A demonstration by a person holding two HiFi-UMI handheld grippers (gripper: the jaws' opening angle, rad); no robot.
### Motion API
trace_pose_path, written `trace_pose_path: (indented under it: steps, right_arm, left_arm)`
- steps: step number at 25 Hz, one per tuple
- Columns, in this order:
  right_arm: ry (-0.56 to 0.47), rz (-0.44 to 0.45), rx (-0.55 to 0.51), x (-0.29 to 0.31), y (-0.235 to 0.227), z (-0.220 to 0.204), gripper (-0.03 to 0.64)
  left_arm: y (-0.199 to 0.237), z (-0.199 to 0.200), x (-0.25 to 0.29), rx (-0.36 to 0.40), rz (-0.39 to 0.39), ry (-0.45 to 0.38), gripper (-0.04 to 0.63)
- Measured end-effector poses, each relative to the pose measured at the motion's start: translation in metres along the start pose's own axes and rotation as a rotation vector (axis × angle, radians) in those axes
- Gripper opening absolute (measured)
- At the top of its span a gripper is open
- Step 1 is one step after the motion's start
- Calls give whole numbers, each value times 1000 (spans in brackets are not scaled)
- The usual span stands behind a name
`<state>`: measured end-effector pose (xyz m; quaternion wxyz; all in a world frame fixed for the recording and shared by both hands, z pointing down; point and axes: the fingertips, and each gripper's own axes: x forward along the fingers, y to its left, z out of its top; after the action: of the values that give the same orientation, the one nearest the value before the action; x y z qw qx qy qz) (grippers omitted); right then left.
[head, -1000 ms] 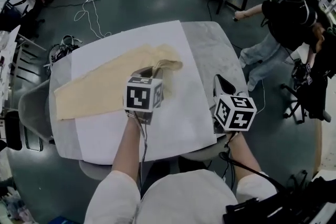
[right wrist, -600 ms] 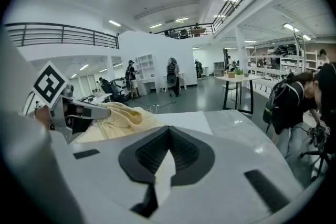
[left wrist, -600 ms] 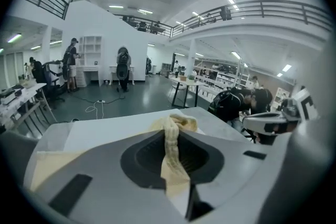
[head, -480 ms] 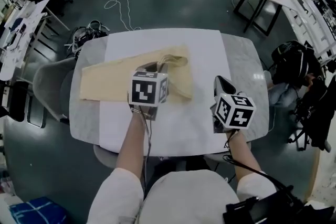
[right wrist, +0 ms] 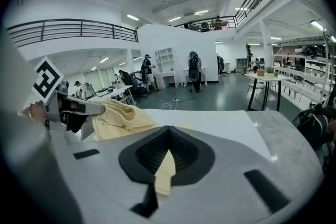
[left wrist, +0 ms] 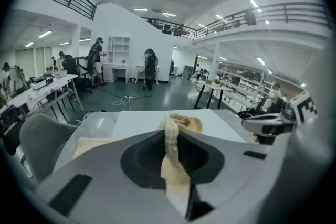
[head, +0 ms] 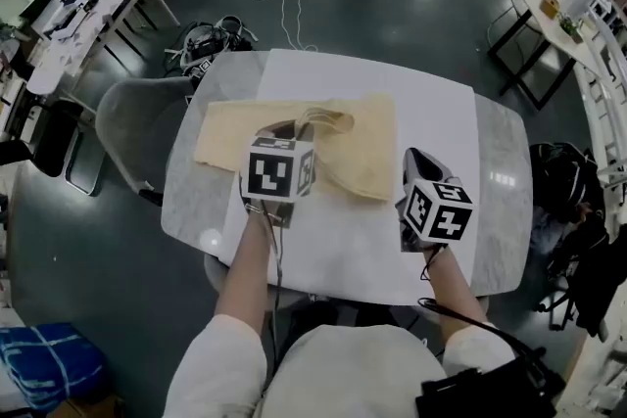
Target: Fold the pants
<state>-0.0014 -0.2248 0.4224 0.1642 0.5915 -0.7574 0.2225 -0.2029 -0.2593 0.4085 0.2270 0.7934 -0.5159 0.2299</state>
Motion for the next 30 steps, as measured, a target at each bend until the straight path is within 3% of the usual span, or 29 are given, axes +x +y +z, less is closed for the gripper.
trace_pose_path:
  steps: [8, 24, 27, 30]
  right_arm:
    - [35, 71, -12, 46, 65, -7, -8]
    - [108, 141, -44, 98, 139, -19, -8]
    - [117, 149, -57, 104, 149, -21, -8]
    - [132, 149, -70, 107, 151, -25, -8]
  left_arm:
    - [80, -16, -11, -20, 69, 15, 48]
    - [222, -27, -48, -136, 223, -6, 48]
    - [251, -39, -47, -185, 276, -10, 48]
    - [300, -77, -37, -288, 383, 10, 62]
